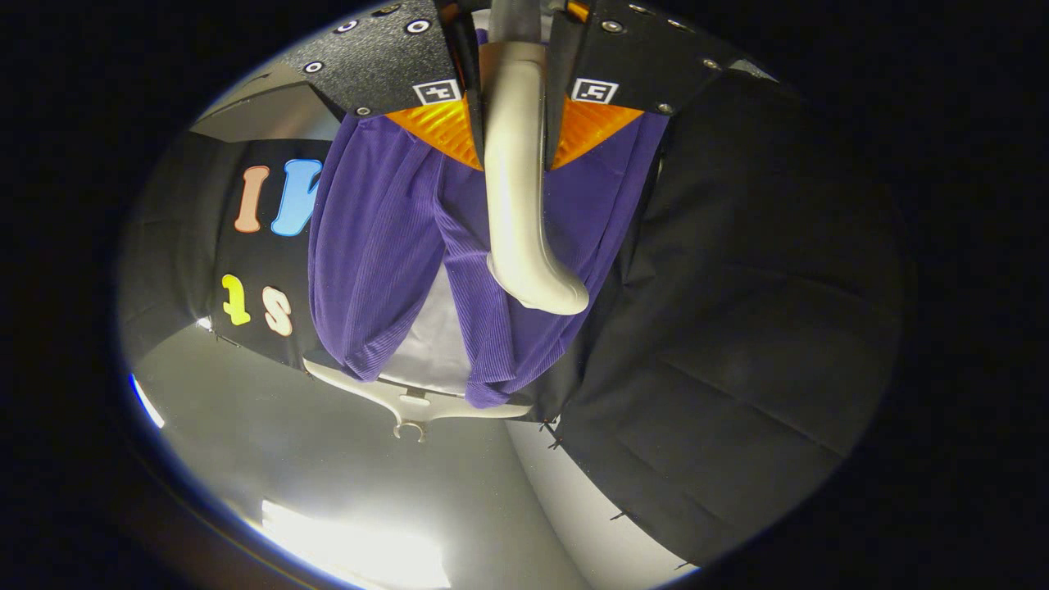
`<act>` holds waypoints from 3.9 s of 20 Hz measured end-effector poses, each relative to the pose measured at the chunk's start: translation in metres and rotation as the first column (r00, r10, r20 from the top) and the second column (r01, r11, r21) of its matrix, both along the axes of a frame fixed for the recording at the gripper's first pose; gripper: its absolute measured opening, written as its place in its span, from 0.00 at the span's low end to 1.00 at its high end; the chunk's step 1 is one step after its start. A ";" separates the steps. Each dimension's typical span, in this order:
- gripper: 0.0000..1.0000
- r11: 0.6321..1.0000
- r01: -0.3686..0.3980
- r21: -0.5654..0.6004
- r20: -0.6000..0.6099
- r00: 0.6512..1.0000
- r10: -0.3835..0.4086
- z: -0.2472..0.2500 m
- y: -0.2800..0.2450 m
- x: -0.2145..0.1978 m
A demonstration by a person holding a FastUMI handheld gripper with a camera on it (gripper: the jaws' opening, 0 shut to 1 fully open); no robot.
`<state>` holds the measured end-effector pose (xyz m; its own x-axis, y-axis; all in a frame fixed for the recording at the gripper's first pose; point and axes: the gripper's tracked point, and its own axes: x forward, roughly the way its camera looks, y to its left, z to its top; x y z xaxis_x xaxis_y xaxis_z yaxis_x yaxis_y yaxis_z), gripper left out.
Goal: Iron the clothes twice with a garment steamer, once on the left side and once on the right side.
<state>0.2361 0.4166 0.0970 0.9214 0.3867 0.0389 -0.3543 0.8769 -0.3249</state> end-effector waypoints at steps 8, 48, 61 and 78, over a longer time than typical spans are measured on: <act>0.34 0.998 0.001 -0.059 -0.127 0.992 -0.008 -0.075 -0.016 -0.014; 0.35 0.994 0.007 -0.107 -0.461 0.886 -0.056 -0.237 -0.112 -0.121; 0.34 0.979 0.179 0.093 -0.360 0.923 -0.135 -0.129 -0.304 -0.164; 0.35 0.906 0.346 0.244 -0.309 0.913 -0.266 -0.084 -0.470 -0.217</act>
<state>0.0194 -0.0535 0.0127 0.9837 0.0927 -0.1542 -0.0899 0.9956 0.0250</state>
